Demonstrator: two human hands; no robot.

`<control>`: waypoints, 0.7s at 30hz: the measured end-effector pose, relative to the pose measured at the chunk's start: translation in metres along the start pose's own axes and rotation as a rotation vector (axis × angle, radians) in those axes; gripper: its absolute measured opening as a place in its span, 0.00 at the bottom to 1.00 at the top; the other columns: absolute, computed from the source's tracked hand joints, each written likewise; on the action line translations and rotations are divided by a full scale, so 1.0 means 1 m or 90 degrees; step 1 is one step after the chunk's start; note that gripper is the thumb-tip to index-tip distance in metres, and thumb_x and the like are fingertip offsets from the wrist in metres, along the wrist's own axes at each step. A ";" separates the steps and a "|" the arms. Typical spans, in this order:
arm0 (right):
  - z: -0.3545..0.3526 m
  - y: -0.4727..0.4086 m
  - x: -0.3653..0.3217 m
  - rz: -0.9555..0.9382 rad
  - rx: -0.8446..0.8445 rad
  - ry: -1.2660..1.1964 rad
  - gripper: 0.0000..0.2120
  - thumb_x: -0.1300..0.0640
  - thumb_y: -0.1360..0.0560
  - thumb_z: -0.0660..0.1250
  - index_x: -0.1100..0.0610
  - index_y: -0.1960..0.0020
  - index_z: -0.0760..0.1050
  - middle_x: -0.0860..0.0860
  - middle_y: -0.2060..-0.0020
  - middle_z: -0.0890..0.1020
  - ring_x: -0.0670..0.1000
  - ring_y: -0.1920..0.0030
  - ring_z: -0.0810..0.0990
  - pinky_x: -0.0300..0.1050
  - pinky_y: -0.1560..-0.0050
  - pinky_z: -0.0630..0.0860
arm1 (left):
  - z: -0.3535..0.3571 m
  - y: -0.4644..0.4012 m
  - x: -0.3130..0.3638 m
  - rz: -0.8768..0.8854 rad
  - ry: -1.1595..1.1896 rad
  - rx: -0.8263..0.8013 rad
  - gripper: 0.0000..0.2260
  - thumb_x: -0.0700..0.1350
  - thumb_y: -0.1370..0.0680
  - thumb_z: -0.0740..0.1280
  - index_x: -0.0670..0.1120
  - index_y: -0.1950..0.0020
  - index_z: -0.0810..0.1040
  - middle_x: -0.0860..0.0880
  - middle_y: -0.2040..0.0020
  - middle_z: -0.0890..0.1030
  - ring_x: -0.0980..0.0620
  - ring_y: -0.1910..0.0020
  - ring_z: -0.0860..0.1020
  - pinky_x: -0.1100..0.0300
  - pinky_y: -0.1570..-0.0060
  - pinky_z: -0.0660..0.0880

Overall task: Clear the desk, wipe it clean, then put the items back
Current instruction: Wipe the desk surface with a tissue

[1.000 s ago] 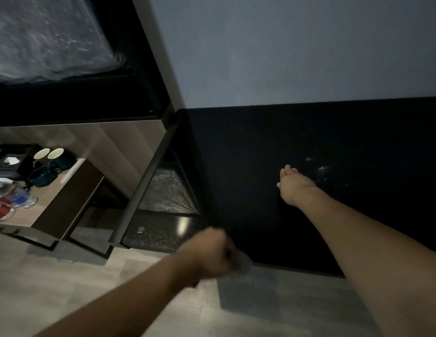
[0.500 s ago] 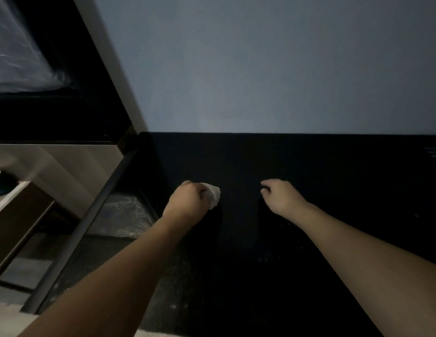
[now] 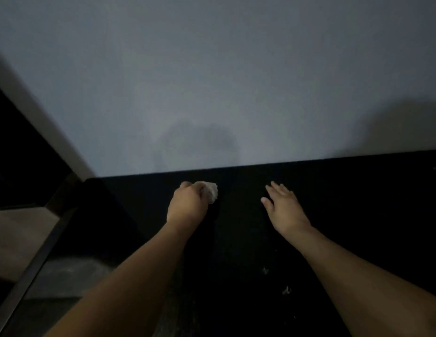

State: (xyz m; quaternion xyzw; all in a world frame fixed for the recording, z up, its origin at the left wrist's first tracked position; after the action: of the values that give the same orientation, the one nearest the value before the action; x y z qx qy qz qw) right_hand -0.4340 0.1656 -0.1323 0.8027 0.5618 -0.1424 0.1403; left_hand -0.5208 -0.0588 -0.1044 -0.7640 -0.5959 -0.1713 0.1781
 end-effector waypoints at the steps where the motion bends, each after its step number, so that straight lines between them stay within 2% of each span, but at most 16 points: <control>1: 0.005 -0.004 0.004 -0.001 0.004 0.019 0.23 0.48 0.16 0.51 0.53 0.23 0.57 0.49 0.22 0.56 0.49 0.22 0.51 0.49 0.22 0.48 | 0.004 -0.013 0.005 0.009 0.003 0.005 0.13 0.49 0.18 0.59 0.51 0.37 0.76 0.46 0.39 0.73 0.47 0.47 0.77 0.58 0.52 0.71; 3: 0.011 -0.010 0.008 -0.007 0.017 0.033 0.24 0.47 0.16 0.49 0.53 0.23 0.58 0.49 0.22 0.56 0.49 0.22 0.51 0.48 0.22 0.46 | 0.012 -0.036 0.017 0.015 -0.003 0.011 0.13 0.49 0.18 0.58 0.49 0.36 0.75 0.45 0.38 0.72 0.45 0.45 0.75 0.56 0.53 0.70; 6: 0.012 -0.011 0.011 -0.016 0.043 0.034 0.24 0.46 0.17 0.50 0.53 0.23 0.60 0.49 0.23 0.58 0.48 0.22 0.52 0.47 0.22 0.45 | 0.028 -0.059 0.031 0.023 -0.069 0.003 0.13 0.52 0.18 0.57 0.51 0.38 0.75 0.45 0.39 0.71 0.45 0.42 0.70 0.53 0.50 0.71; 8: 0.013 -0.011 0.012 -0.013 0.043 0.048 0.24 0.46 0.17 0.49 0.52 0.23 0.59 0.48 0.22 0.58 0.48 0.22 0.51 0.47 0.22 0.45 | 0.040 -0.067 0.034 0.045 -0.139 0.012 0.15 0.53 0.19 0.57 0.50 0.38 0.77 0.46 0.37 0.71 0.44 0.38 0.67 0.50 0.42 0.67; 10: 0.014 -0.012 0.012 -0.005 0.034 0.060 0.24 0.45 0.17 0.47 0.51 0.23 0.58 0.48 0.22 0.56 0.47 0.22 0.50 0.47 0.23 0.43 | 0.050 -0.069 0.031 0.055 -0.135 0.020 0.17 0.53 0.18 0.57 0.48 0.33 0.74 0.45 0.33 0.71 0.44 0.33 0.65 0.51 0.33 0.62; 12: 0.014 -0.013 0.012 -0.004 0.025 0.056 0.24 0.45 0.17 0.46 0.51 0.23 0.57 0.48 0.22 0.55 0.47 0.22 0.49 0.46 0.23 0.41 | 0.055 -0.070 0.029 0.055 -0.132 0.014 0.19 0.51 0.18 0.56 0.45 0.29 0.71 0.43 0.31 0.71 0.43 0.30 0.64 0.52 0.29 0.59; 16: 0.012 -0.011 0.009 -0.012 0.011 0.055 0.24 0.46 0.16 0.46 0.52 0.23 0.57 0.49 0.22 0.55 0.48 0.22 0.49 0.48 0.22 0.43 | 0.051 -0.057 0.036 0.081 -0.156 -0.032 0.18 0.51 0.18 0.55 0.45 0.32 0.72 0.44 0.33 0.73 0.43 0.34 0.67 0.52 0.39 0.69; 21: 0.012 -0.010 0.009 -0.009 0.018 0.041 0.23 0.47 0.17 0.48 0.53 0.24 0.60 0.50 0.23 0.58 0.49 0.22 0.52 0.49 0.22 0.47 | 0.045 0.019 0.040 0.133 -0.196 -0.121 0.21 0.55 0.17 0.52 0.46 0.29 0.69 0.46 0.34 0.70 0.44 0.35 0.68 0.54 0.47 0.73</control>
State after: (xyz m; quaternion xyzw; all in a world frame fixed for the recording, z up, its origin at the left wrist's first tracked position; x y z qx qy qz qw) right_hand -0.4417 0.1719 -0.1476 0.8049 0.5697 -0.1252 0.1094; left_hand -0.4912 -0.0075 -0.1264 -0.8524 -0.5145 -0.0887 0.0288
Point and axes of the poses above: each hand's wrist, its own y-axis away from the middle knuckle, its own z-axis out of the palm, x = y × z, the point moved 9 cm from there along -y, towards the middle knuckle
